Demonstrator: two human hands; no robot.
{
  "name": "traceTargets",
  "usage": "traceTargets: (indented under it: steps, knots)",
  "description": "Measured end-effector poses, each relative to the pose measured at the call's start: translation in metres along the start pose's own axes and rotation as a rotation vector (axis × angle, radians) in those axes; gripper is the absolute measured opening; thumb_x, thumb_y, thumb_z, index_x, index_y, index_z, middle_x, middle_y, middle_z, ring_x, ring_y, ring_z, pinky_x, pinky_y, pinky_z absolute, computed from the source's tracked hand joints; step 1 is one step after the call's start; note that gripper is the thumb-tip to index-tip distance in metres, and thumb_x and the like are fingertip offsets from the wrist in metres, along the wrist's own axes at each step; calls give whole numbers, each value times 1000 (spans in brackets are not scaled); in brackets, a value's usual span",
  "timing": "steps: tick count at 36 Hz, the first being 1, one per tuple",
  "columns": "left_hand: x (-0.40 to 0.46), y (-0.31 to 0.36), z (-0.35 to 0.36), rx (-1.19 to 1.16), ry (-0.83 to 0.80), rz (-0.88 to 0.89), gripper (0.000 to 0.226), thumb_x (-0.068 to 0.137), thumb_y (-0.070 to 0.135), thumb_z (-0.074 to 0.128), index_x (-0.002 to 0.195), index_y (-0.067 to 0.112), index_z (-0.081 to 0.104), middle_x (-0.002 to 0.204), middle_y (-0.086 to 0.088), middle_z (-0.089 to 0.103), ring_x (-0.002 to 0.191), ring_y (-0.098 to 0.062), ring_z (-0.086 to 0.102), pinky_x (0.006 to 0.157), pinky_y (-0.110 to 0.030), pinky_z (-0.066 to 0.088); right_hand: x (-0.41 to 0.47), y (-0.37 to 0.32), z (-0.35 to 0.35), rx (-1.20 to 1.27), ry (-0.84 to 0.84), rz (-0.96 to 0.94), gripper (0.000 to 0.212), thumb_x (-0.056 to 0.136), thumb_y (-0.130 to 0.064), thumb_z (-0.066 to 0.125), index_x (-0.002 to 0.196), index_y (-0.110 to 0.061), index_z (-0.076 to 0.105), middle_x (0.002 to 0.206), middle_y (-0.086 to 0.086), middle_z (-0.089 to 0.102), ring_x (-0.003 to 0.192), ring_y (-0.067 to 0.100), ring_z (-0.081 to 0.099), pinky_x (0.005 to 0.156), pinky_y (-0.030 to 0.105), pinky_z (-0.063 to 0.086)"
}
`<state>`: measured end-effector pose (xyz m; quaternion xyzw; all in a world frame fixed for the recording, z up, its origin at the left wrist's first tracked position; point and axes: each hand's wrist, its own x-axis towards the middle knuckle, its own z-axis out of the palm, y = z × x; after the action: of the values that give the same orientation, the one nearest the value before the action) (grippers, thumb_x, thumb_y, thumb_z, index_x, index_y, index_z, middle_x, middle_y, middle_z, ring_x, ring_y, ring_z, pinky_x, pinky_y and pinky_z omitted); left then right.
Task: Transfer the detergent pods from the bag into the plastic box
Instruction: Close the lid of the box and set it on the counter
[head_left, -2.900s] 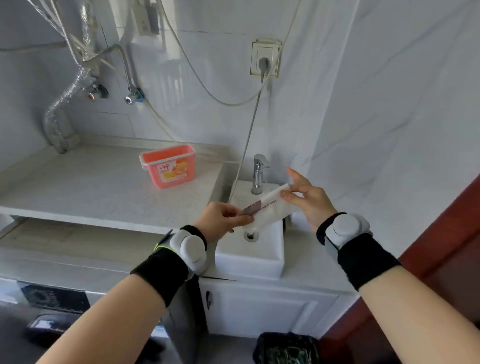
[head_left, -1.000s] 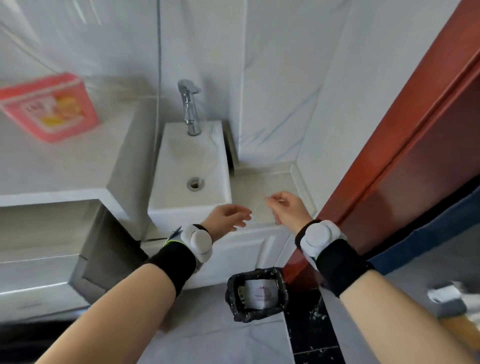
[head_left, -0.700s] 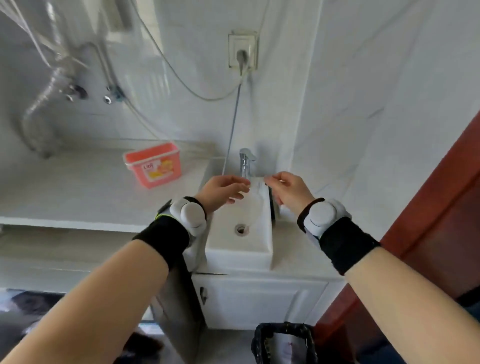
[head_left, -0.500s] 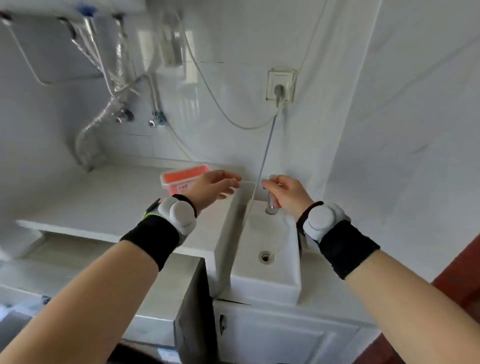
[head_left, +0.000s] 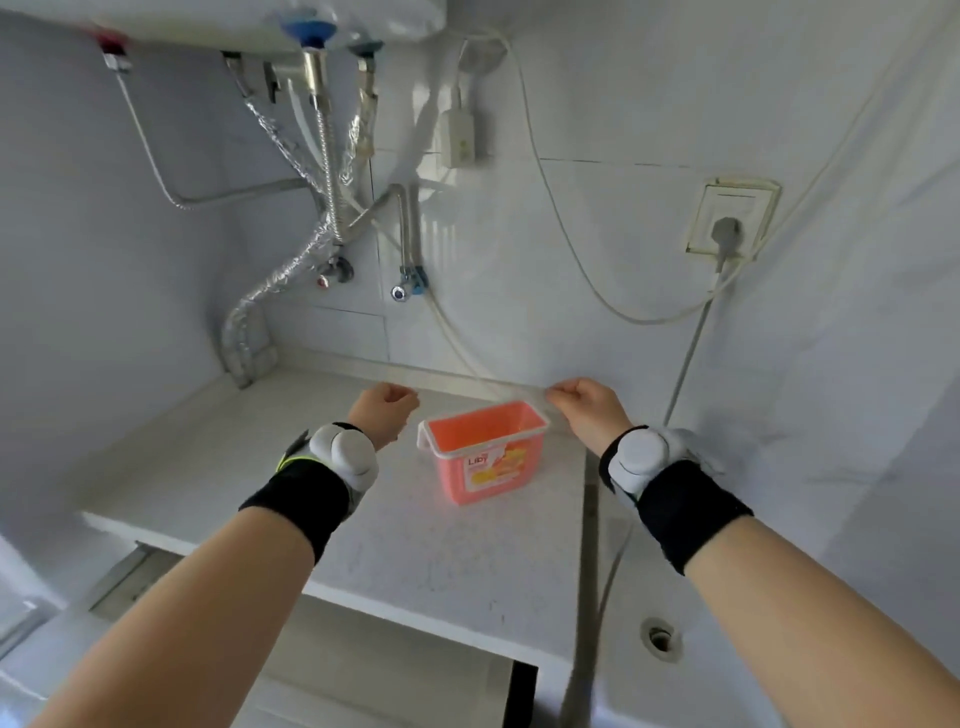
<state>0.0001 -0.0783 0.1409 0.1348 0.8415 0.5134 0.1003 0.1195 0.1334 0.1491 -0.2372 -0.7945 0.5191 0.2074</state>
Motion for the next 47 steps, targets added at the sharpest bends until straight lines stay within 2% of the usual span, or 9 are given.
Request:
traceTargets:
  steps: [5, 10, 16, 24, 27, 29, 37, 41, 47]
  knots:
    - [33, -30, 7, 177, -127, -151, 31, 92, 36, 53, 73, 11, 54, 85, -13, 56, 78, -27, 57, 82, -40, 54, 22, 12, 18, -4, 13, 60, 18, 87, -17, 60, 100, -6, 67, 90, -1, 60, 86, 13, 54, 58, 5, 37]
    - [42, -45, 25, 241, -233, -234, 49, 88, 51, 54, 93, 3, 64, 100, -16, 69, 96, -31, 67, 93, -43, 53, 35, 26, 22, -32, 3, 124, 20, 88, -10, 57, 104, -3, 66, 97, 3, 60, 92, 14, 53, 53, -3, 35]
    - [41, -44, 51, 59, -278, -207, 28, 93, 10, 47, 118, -1, 56, 97, -17, 60, 85, -25, 56, 90, -41, 51, 42, 41, 24, -48, -61, 198, 27, 87, -11, 59, 114, -5, 60, 114, 8, 60, 96, 15, 49, 61, 12, 33]
    - [37, -46, 43, 46, -321, -201, 28, 95, 10, 46, 120, 3, 56, 108, -16, 64, 99, -28, 64, 87, -33, 55, 51, 58, 15, -92, -46, 234, 31, 89, -16, 55, 117, -3, 56, 108, 10, 60, 92, 19, 51, 79, 26, 36]
    - [31, -49, 40, 46, -355, -204, 30, 96, 12, 46, 124, 5, 56, 107, -13, 66, 93, -23, 66, 74, -22, 57, 50, 65, 12, -144, -85, 299, 39, 90, -22, 51, 110, 10, 59, 87, 15, 59, 77, 22, 47, 71, 29, 35]
    - [27, -51, 38, 38, -372, -209, 33, 96, 11, 47, 127, 6, 55, 109, -14, 66, 93, -23, 67, 70, -19, 58, 47, 69, 12, -195, -136, 347, 48, 92, -28, 47, 106, 16, 58, 98, 28, 66, 75, 31, 51, 71, 34, 40]
    - [17, -46, 36, 98, -422, -251, 37, 91, 18, 51, 128, 20, 53, 118, -6, 65, 107, -21, 64, 96, -40, 53, 33, 68, 20, -105, -209, 373, 60, 95, -52, 31, 125, -5, 53, 124, 12, 55, 106, 26, 50, 97, 35, 37]
    - [16, -38, 35, -98, -332, -272, 25, 92, 18, 46, 116, 22, 50, 129, -2, 57, 119, -22, 53, 108, -47, 39, 30, 56, 17, 39, -168, 295, 57, 94, -57, 26, 133, -21, 47, 138, 4, 49, 128, 22, 42, 112, 43, 28]
    - [19, -30, 33, -350, -175, -208, 42, 98, 36, 30, 132, 19, 46, 139, -1, 52, 122, -23, 51, 109, -45, 32, 36, 47, 5, 82, 13, 281, 52, 98, -44, 30, 112, -5, 61, 111, 6, 55, 109, 26, 51, 95, 35, 36]
